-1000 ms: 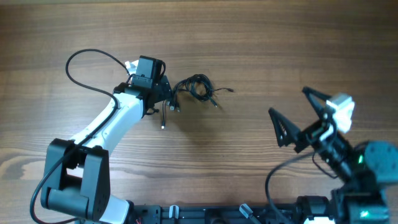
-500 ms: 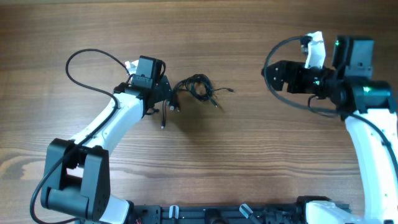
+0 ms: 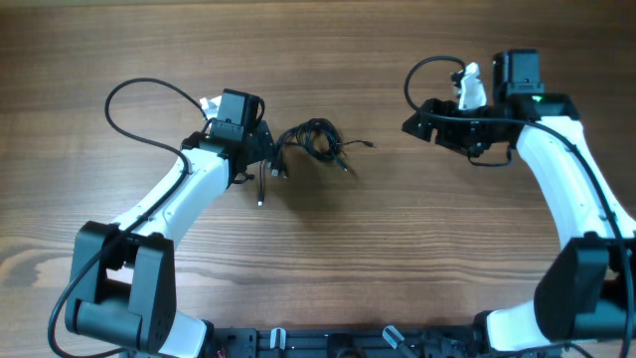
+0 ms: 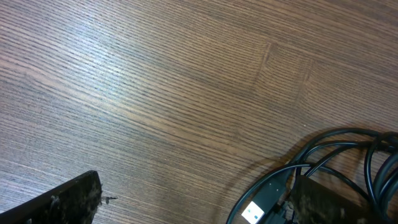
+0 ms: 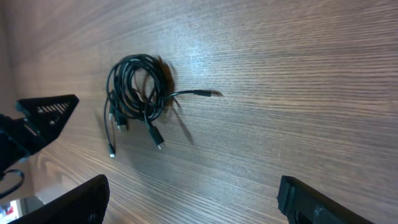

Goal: Untangle cables
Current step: 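Raise the right arm and move its gripper toward the cable tangle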

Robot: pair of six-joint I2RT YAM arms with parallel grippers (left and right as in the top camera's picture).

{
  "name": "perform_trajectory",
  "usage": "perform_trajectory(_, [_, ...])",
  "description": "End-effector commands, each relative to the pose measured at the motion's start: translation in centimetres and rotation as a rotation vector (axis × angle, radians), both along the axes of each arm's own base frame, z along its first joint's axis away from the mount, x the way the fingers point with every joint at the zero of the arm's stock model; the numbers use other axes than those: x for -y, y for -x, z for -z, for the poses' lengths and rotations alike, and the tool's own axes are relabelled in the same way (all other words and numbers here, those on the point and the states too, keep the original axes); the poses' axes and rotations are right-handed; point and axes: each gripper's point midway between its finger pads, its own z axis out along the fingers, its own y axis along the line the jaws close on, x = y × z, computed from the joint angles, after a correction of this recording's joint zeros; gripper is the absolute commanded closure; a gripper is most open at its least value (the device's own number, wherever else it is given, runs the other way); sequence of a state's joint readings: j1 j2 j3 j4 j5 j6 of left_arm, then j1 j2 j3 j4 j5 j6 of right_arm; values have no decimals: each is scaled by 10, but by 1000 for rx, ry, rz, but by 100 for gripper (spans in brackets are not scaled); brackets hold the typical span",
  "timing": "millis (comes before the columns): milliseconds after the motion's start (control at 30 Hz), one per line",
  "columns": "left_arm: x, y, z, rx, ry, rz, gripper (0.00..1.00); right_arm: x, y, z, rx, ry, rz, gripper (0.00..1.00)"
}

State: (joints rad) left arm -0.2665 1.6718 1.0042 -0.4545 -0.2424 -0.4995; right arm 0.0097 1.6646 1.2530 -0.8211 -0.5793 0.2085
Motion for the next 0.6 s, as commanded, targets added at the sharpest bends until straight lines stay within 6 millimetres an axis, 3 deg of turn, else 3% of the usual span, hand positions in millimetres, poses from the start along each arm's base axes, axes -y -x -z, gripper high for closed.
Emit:
perform_trajectory(0, [-2,-3,-1,7,-11,-13,0,-16,-6,17,-24,0,-39,11])
perform_trajectory(100, [-2,-3,-1,7,-11,-13,0,-26,-10,34,-36,22,-63,13])
perform_trajectory(300, [-2,-3,-1,7,-11,-13,0,-27,-23,58,-40,139,-6,16])
perform_trajectory(367, [-2,-3,-1,7,-11,-13,0,-35,-29,67,-27,139,-21,25])
perform_trajectory(567, [-2,-3,-1,7,-11,-13,0,-32,-33,97,-75,208,30,33])
